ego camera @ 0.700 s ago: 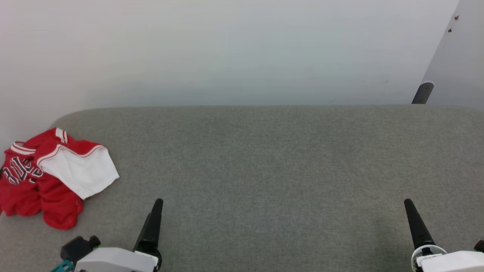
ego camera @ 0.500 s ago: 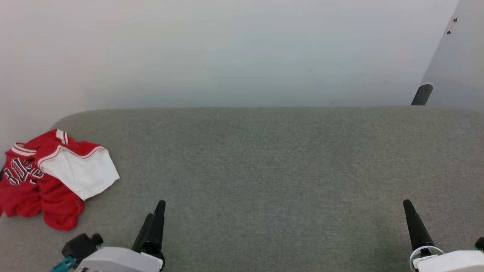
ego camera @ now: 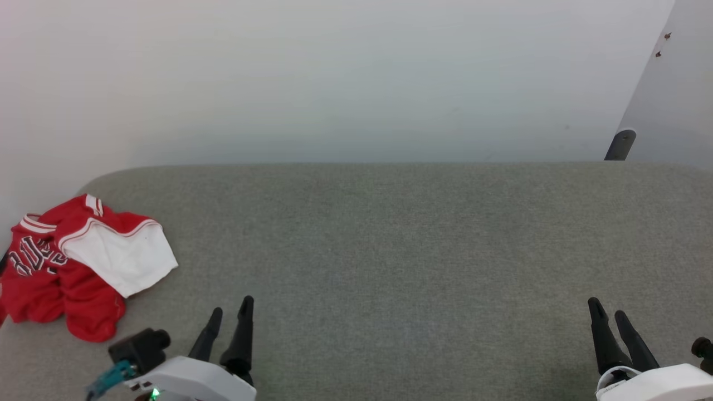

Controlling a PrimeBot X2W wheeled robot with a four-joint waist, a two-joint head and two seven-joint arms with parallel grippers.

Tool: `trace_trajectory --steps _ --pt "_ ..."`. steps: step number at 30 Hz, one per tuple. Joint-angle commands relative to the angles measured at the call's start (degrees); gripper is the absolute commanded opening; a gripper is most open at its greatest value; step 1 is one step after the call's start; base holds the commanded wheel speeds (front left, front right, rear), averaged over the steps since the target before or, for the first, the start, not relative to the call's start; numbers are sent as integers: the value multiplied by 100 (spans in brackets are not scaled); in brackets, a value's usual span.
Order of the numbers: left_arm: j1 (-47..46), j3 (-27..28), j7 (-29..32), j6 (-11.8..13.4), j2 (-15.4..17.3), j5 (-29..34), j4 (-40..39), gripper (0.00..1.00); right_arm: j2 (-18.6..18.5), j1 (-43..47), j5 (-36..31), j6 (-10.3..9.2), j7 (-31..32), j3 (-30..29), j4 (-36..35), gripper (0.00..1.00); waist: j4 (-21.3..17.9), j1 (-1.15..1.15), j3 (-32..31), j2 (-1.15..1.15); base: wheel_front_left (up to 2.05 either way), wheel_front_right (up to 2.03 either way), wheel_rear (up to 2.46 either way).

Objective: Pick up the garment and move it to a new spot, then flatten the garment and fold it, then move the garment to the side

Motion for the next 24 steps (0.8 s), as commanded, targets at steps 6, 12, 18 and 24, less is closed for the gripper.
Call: trace_trajectory --steps 6,12,18,24 --pt "-95 -153 -124 144 128 725 -114 100 -26 57 -878 4 54 -88 -100 100 2 0 -60 0 0 0 0" --pt "18 -105 -212 150 169 1202 -227 100 -35 83 -1346 4 85 -148 -156 100 1 0 -129 0 0 0 0" --pt "114 -73 -296 153 147 1646 -322 100 -69 148 -1716 4 103 -225 -201 100 -2 0 -219 0 0 0 0" --pt "216 -3 -374 130 196 2024 -425 100 -89 215 -2013 4 118 -314 -270 100 -2 0 -305 0 0 0 0"
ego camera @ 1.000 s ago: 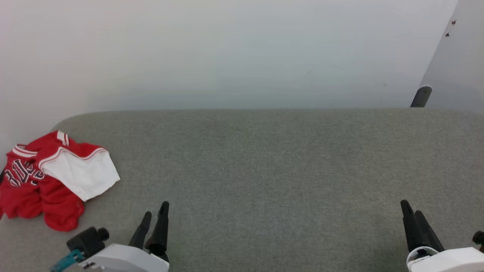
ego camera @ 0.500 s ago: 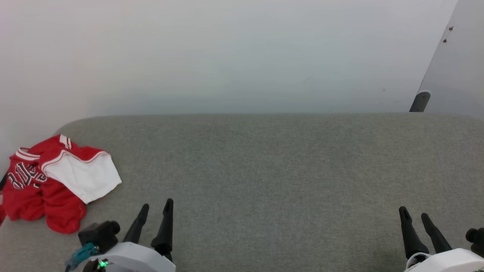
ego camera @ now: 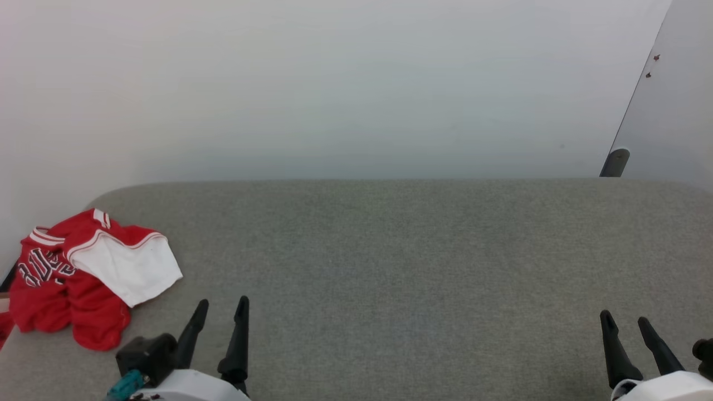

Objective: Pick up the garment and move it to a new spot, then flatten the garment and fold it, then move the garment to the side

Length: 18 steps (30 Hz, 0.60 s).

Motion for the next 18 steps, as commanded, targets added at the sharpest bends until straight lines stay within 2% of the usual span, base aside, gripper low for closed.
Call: trace_trajectory --steps 1,18 --pt "37 33 -54 -21 49 192 -77 100 -33 59 -158 5 9 -36 -85 100 1 0 -35 0 0 0 0" --pt "272 342 -251 -91 27 1137 -271 100 -59 232 -953 5 57 -144 -295 100 23 0 -200 0 0 0 0"
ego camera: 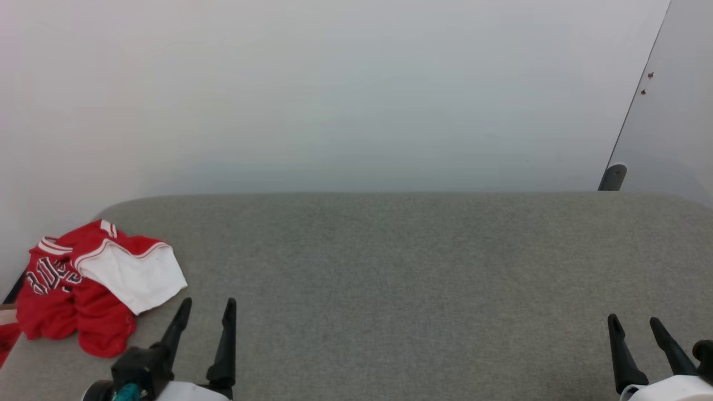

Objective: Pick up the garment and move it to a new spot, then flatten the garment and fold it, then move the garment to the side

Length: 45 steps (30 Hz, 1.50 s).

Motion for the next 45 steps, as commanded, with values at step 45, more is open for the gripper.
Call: trace_trajectory --steps 45 --pt "144 452 -184 -230 -245 895 135 100 37 238 -809 5 -59 -99 -165 100 411 0 -274 0 0 0 0"
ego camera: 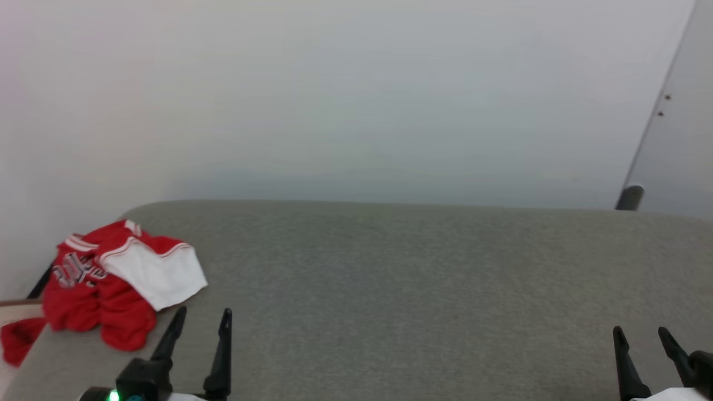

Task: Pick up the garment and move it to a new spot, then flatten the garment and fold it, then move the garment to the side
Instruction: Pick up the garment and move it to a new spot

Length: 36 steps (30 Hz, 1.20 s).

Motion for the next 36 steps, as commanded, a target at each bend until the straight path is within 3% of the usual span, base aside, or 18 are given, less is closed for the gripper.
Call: trace_trajectory --steps 1,10,18,30,36 --pt "-82 14 21 24 57 -6 38 100 29 29 79 4 -32 49 14 100 266 0 -98 0 0 0 0" --pt "-351 112 281 43 260 -81 191 100 135 1 140 4 -132 308 218 100 1199 0 -300 0 0 0 0" --pt "-629 346 438 231 335 -225 193 100 187 -566 207 4 -265 808 453 100 1794 0 -13 0 0 0 0" --pt "-665 561 514 477 322 -391 79 100 132 -1349 362 3 -475 1463 1002 100 2171 0 286 0 0 0 0" --pt "-721 585 609 481 289 -523 36 100 71 -1512 439 3 -587 1543 1216 100 2255 0 370 0 0 0 0"
